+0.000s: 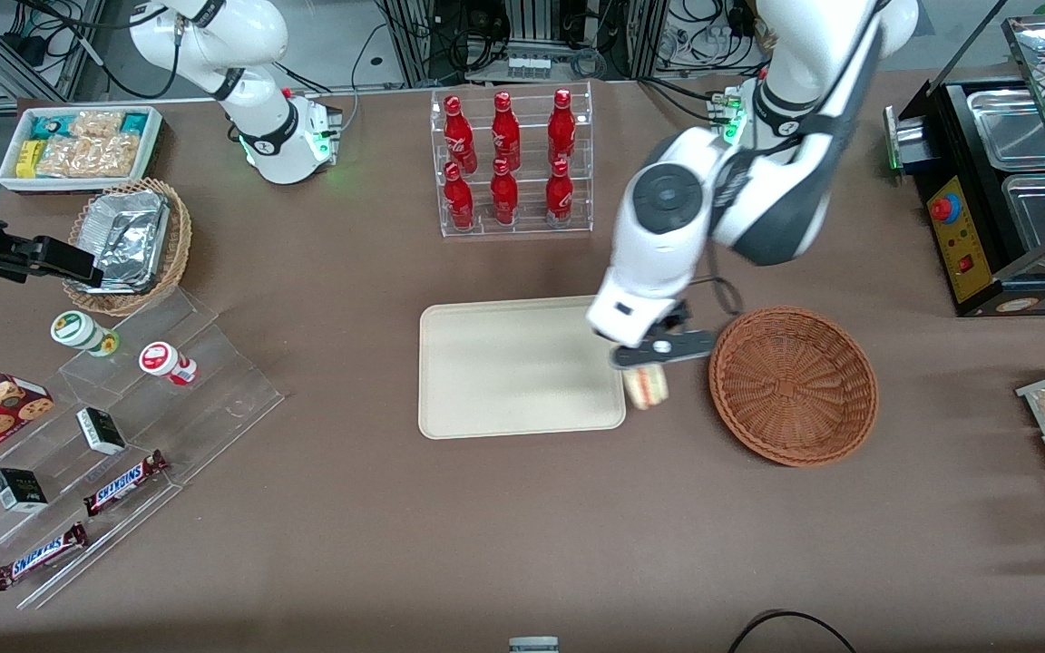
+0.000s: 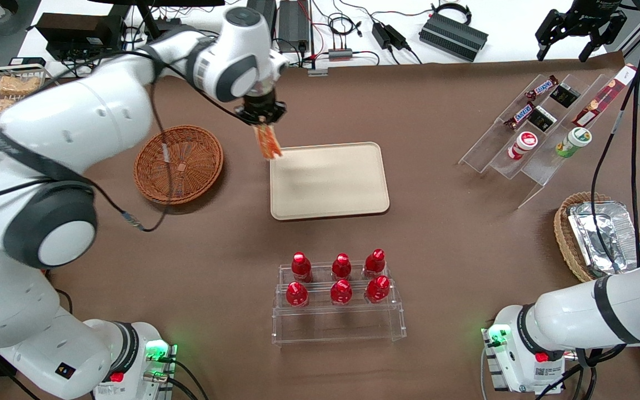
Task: Place sandwich from basket to tray
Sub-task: 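Lift the sandwich with the left gripper and carry it over the cream tray, then lower the sandwich onto the tray and open the left gripper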
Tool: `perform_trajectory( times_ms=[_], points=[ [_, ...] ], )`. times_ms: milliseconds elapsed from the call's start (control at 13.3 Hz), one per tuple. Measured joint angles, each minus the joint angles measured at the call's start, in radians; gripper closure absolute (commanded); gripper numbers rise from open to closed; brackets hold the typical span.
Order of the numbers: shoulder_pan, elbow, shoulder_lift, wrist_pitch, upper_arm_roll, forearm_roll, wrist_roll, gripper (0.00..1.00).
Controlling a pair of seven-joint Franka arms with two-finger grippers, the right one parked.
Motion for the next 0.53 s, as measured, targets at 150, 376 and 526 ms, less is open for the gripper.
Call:
perform_trajectory(
  times_ms=[150, 376, 526],
  points=[
    [-0.025, 0.055, 0.071, 0.039, -0.022, -0.008, 0.012, 1.00],
    [-0.030, 0.089, 0.161, 0.126, -0.072, -0.008, 0.023, 1.00],
    [-0.036, 0.107, 0.217, 0.162, -0.090, -0.005, 0.039, 1.00]
  ],
)
